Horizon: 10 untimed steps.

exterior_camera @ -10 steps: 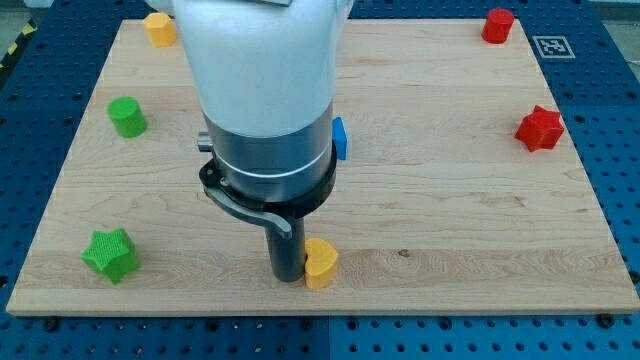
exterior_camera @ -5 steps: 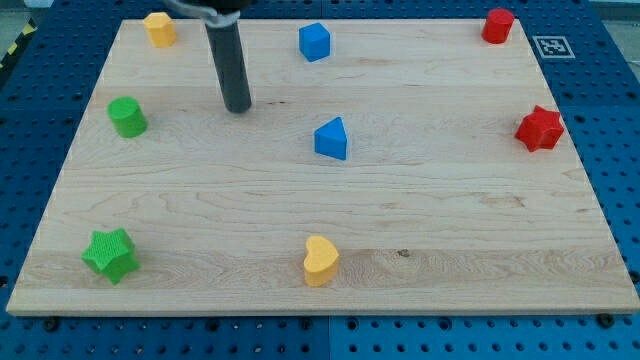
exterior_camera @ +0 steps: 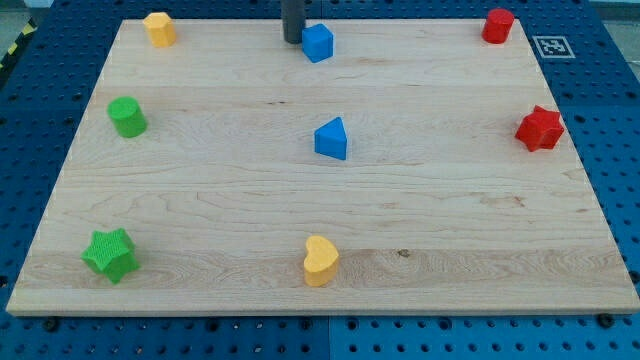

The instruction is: Place the blue cube vertically below the red star

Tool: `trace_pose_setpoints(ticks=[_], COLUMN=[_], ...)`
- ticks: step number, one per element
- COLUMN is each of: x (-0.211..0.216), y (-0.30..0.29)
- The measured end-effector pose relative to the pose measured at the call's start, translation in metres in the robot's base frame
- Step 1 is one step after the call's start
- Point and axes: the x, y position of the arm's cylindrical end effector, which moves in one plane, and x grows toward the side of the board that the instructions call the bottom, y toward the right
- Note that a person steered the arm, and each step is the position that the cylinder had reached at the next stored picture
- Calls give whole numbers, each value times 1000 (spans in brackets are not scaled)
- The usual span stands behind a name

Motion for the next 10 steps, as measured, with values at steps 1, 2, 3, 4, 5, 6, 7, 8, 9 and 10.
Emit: trace_pose_setpoints(ticks=[1, 2, 3, 4, 5, 6, 7, 8, 9, 10], x=[14, 29, 48, 73, 91, 91, 97, 117, 161, 200], y=[24, 44, 44, 46, 67, 92, 113, 138, 153, 169])
